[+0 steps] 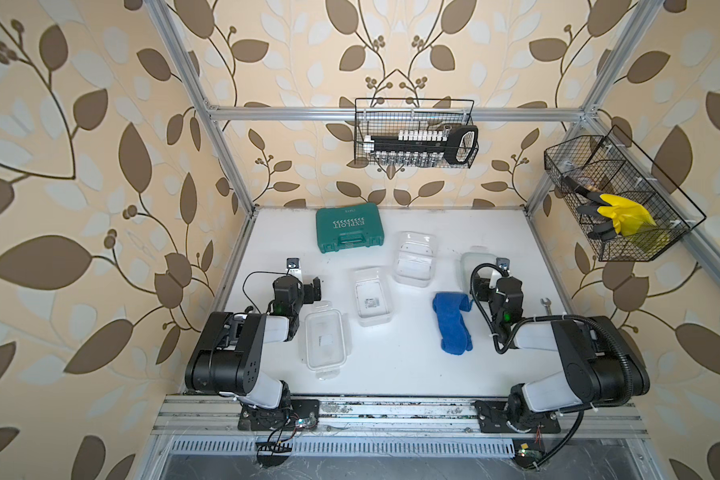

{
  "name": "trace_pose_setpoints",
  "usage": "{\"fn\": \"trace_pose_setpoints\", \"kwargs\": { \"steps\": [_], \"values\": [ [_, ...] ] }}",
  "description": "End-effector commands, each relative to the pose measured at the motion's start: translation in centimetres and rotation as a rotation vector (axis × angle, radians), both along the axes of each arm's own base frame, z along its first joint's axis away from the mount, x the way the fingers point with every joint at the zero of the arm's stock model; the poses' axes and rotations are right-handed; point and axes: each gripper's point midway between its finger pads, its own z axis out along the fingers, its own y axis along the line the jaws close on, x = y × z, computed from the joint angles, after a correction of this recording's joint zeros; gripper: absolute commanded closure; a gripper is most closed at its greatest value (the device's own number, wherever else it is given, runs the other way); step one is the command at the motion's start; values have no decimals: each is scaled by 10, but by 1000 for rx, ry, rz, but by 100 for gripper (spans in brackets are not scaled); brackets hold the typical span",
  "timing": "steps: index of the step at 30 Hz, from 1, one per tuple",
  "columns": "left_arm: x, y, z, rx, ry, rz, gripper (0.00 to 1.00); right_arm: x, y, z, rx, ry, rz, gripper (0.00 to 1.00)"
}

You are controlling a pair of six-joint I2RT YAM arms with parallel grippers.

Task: Wipe the insides of the lunch boxes
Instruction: Reset both arms

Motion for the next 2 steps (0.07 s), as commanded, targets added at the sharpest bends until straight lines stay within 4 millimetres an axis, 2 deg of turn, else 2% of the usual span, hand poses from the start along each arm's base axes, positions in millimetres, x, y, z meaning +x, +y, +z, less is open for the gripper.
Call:
{"fn": "trace_pose_setpoints", "kwargs": {
  "steps": [1, 2],
  "values": [
    [8, -4, 10, -24, -28, -14, 1, 7, 1, 5, 12, -16, 3, 2],
    [8, -3, 9, -25, -26, -11, 1, 6, 1, 4, 11, -13, 3, 2]
  ]
}}
